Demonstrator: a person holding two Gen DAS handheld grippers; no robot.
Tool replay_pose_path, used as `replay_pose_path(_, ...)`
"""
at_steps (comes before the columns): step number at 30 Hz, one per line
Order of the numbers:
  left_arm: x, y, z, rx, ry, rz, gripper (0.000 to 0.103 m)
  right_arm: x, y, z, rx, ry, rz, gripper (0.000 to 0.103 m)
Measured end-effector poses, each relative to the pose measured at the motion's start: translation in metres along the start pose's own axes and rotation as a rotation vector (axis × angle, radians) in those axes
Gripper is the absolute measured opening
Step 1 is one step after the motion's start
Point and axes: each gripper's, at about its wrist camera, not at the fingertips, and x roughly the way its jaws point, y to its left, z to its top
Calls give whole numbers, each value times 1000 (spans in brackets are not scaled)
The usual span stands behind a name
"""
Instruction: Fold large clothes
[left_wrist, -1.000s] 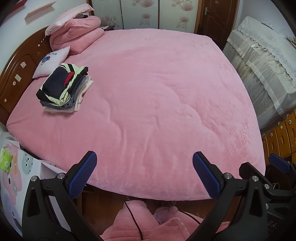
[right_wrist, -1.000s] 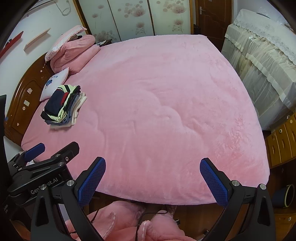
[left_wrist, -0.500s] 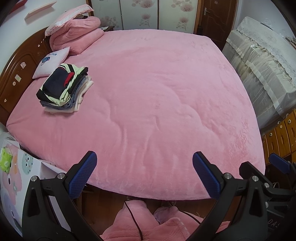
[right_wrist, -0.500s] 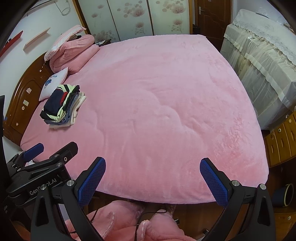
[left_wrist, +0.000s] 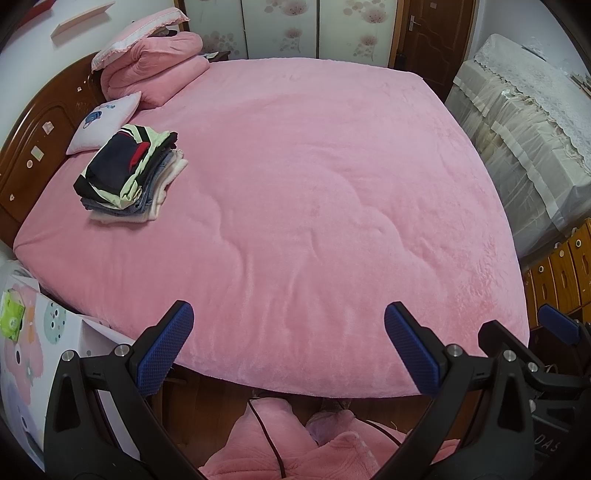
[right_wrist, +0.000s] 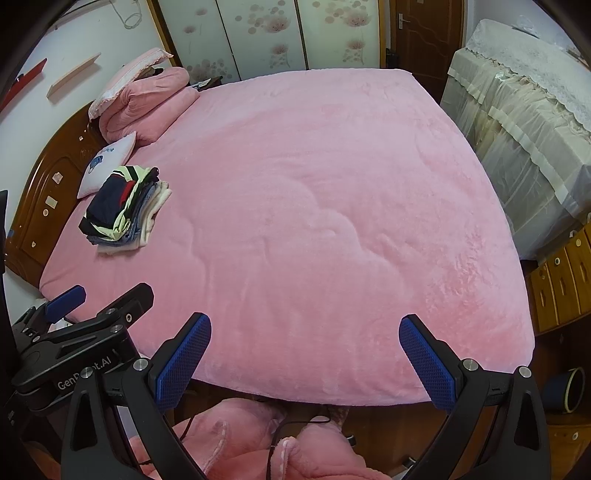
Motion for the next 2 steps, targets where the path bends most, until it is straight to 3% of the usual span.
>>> replay_pose_path(2,0,-1,-2,0,0,1,102,0,0,0,0,1,1,103)
